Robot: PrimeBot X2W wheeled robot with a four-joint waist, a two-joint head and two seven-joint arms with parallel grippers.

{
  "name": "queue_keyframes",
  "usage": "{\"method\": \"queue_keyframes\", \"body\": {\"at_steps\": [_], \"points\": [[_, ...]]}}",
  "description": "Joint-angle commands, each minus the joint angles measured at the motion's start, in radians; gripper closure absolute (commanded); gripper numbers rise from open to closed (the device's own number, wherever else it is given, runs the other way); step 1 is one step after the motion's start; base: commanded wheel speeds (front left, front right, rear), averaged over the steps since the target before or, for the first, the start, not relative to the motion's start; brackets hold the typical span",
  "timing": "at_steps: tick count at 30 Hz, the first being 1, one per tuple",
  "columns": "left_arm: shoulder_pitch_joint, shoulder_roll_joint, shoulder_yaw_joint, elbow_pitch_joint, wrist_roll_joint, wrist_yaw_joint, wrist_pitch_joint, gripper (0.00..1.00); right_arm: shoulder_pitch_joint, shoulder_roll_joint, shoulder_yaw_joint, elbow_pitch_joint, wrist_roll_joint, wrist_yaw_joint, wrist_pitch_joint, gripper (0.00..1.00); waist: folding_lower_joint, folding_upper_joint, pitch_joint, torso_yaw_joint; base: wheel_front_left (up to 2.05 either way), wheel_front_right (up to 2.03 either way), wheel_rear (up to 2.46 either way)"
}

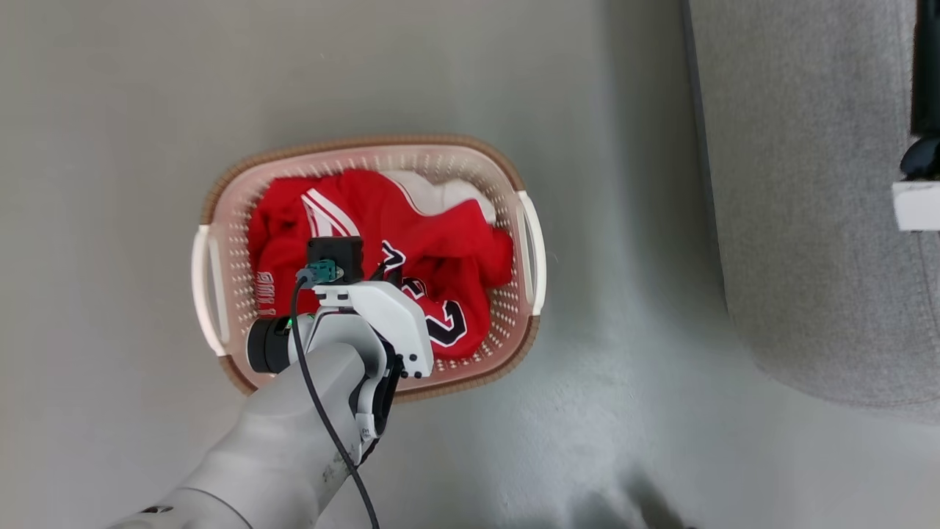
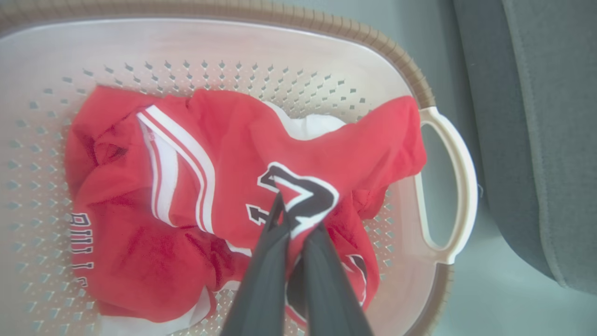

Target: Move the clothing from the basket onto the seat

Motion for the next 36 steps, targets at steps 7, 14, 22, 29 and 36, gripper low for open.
{"method": "queue_keyframes", "body": {"at_steps": [7,14,22,29,36], "points": [[0.108,0.002,0.170,-0.057,0.162,-0.016,-0.013,1.00,0.110,0.031,0.022,0.027,-0.027,0.007,-0.006,0.00,0.0000,0.0000,-0.168,0.045,0.00,0.00,0.00],[0.211,0.002,0.334,-0.122,0.347,-0.038,-0.013,1.00,0.169,0.056,0.042,0.066,-0.045,0.007,-0.006,0.00,0.0000,0.0000,-0.292,0.071,0.00,0.00,0.00],[0.327,0.002,0.520,-0.198,0.544,-0.082,-0.013,1.00,0.233,0.090,0.058,0.114,-0.077,0.007,-0.006,0.00,0.0000,0.0000,-0.435,0.089,0.00,0.00,0.00],[0.400,0.002,0.656,-0.285,0.725,-0.134,-0.013,1.00,0.278,0.123,0.069,0.156,-0.106,0.007,-0.006,0.00,0.0000,0.0000,-0.535,0.103,0.00,0.00,0.00],[0.429,0.009,0.770,-0.405,0.865,-0.187,-0.013,1.00,0.311,0.157,0.072,0.188,-0.131,0.007,-0.006,0.00,0.0000,0.0000,-0.600,0.117,0.00,0.00,0.00]]}}
